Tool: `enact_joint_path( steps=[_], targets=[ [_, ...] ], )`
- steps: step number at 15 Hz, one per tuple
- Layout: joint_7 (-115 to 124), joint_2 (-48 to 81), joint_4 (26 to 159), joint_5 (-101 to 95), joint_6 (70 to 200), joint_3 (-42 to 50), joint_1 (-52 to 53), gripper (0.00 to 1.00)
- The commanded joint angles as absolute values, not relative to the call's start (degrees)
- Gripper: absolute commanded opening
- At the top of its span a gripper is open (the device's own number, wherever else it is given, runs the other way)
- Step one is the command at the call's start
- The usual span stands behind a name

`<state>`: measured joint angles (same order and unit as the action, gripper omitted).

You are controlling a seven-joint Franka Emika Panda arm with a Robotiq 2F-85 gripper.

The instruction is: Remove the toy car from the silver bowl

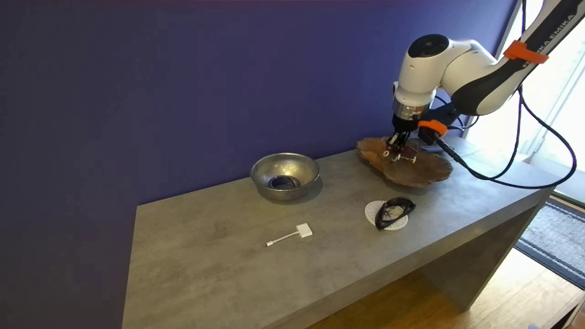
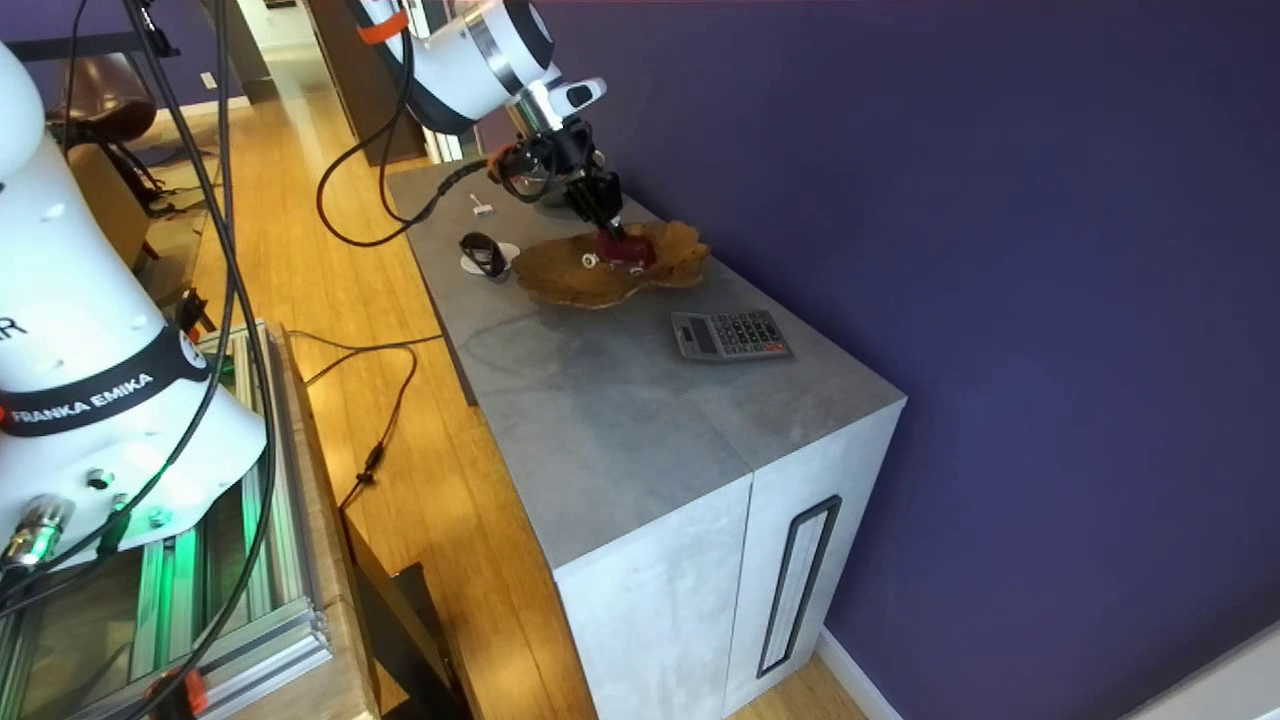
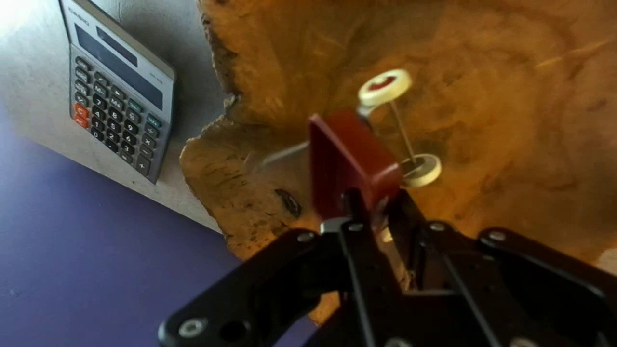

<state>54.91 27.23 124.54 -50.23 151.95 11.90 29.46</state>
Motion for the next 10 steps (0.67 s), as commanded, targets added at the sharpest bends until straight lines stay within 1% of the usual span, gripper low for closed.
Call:
enact_joint_path(
  steps=[1, 2, 4, 7, 8, 9, 10],
  targets=[
    [52.66, 24.93, 125.15, -49.62, 149.38, 6.23, 24.52, 0.51],
    [50.83, 22.3, 126.89, -48.5, 149.11, 4.8, 23.16, 0.6],
    [48.56, 17.35, 130.15, -47.4, 149.89, 2.92, 20.28, 0.72],
    [42.19, 9.88, 135.39, -43.45, 155.36, 0.07, 14.67, 0.95],
    [39.33, 7.62, 137.45, -42.07, 159.14, -0.54, 12.99, 0.99],
    [44.01, 14.13, 131.13, -45.0, 154.58, 1.43, 16.45, 0.84],
    [41.91, 11.88, 132.86, -43.95, 156.54, 0.85, 14.98, 0.9]
  ],
)
